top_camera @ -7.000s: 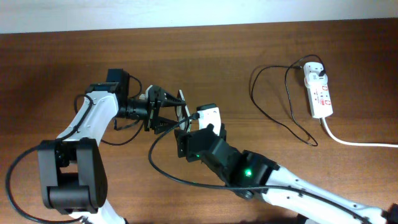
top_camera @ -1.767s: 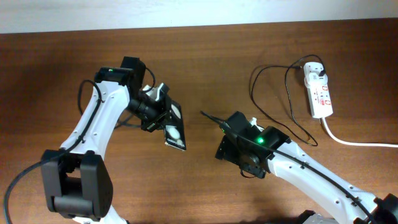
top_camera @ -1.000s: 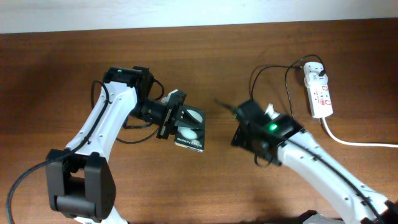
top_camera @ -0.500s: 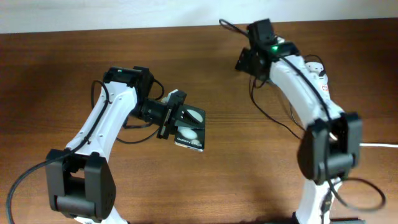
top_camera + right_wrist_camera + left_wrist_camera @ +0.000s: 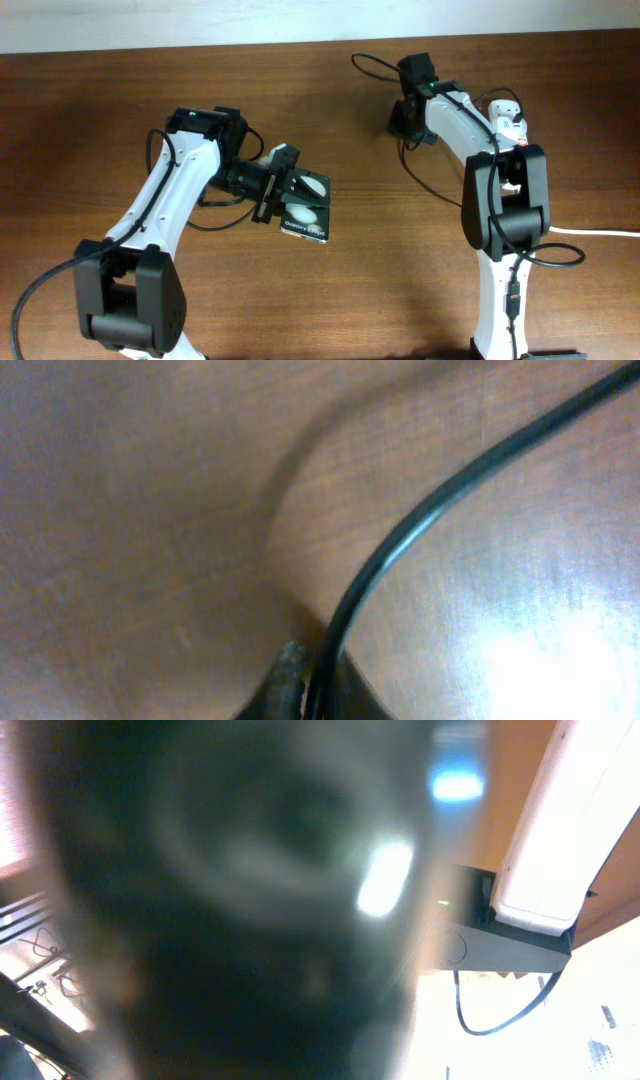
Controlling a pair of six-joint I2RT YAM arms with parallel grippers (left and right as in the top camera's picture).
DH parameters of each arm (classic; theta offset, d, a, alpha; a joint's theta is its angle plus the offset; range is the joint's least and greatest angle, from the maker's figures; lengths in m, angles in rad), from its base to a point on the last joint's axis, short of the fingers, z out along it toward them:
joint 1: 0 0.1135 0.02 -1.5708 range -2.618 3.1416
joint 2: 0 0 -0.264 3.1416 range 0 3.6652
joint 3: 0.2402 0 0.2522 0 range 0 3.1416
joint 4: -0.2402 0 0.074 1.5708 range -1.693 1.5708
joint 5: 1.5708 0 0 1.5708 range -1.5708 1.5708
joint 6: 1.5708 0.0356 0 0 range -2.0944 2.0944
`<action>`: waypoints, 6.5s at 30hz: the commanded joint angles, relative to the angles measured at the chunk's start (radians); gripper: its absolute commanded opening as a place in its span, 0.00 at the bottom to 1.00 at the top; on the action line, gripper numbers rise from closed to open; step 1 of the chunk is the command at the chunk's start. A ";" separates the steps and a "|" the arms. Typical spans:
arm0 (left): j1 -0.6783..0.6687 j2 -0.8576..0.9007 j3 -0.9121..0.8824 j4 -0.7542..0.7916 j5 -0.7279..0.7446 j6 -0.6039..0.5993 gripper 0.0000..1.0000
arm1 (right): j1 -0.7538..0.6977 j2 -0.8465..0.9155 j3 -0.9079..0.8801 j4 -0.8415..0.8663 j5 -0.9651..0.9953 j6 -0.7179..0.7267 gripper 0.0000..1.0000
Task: Plug charger to phone and switch on socket
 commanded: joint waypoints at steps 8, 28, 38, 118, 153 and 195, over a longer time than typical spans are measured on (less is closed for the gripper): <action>0.002 0.000 0.019 -0.001 0.041 0.011 0.00 | 0.193 -0.024 -0.002 -0.536 -0.085 -0.114 0.04; 0.002 0.000 0.019 -0.001 0.041 0.011 0.00 | 0.038 -0.023 -0.002 -0.222 0.073 0.273 0.71; 0.002 0.000 0.019 -0.001 0.041 0.011 0.00 | 0.045 -0.025 -0.002 -0.269 -0.023 0.216 0.04; -0.011 0.000 0.019 1.328 0.130 -0.555 0.00 | 0.615 -0.998 -0.376 -0.178 -0.121 0.265 0.04; -0.013 0.000 0.019 1.320 0.223 -0.489 0.00 | 0.615 -0.996 -0.376 -0.090 0.019 0.253 0.04; 0.116 0.000 0.019 1.270 -0.006 -0.523 0.00 | 0.657 -0.902 -0.376 -0.051 0.054 0.246 0.04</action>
